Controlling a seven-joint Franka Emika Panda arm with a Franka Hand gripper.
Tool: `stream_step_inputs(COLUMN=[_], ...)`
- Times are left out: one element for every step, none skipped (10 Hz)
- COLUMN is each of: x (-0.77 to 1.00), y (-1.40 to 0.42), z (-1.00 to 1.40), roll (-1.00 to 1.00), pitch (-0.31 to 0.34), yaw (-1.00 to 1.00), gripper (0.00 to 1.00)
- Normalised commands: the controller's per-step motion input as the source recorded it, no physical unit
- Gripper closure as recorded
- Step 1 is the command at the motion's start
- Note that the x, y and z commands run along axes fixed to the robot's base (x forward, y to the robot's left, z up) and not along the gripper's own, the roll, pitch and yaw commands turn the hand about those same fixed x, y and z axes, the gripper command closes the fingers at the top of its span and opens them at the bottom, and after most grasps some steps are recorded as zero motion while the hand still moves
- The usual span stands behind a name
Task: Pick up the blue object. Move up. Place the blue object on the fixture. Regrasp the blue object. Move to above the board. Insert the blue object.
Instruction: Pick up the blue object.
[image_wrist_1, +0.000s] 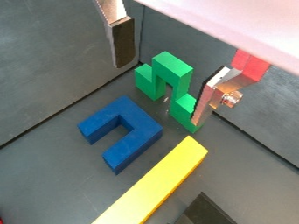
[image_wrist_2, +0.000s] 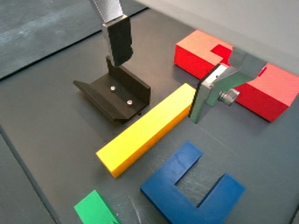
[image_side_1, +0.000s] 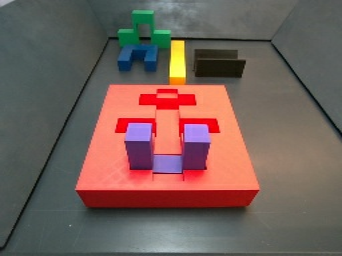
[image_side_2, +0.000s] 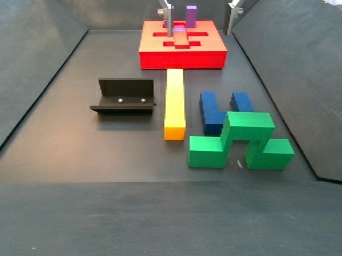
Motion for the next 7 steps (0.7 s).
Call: stream_step_inputs(x=[0.04, 0.58, 0.56, 0.24, 0.09, 0.01, -0.22], y=[0.00, -0.21, -0.28, -0.27, -0.10, -0.01, -0.09], z=[0.00, -0.37, -0.52, -0.73, -0.78, -0.70, -0.82], roll=[-0.01, 0.00, 0.03, 0.00, -0.02, -0.02, 0.00], pitch=[0.000, 0.000, 0.023, -0.079, -0.150, -0.110, -0.187], yaw=[0.00, -0.04, 0.00, -0.02, 0.00, 0.00, 0.00], gripper=[0.00, 0.00, 0.00, 0.00, 0.00, 0.00, 0.00])
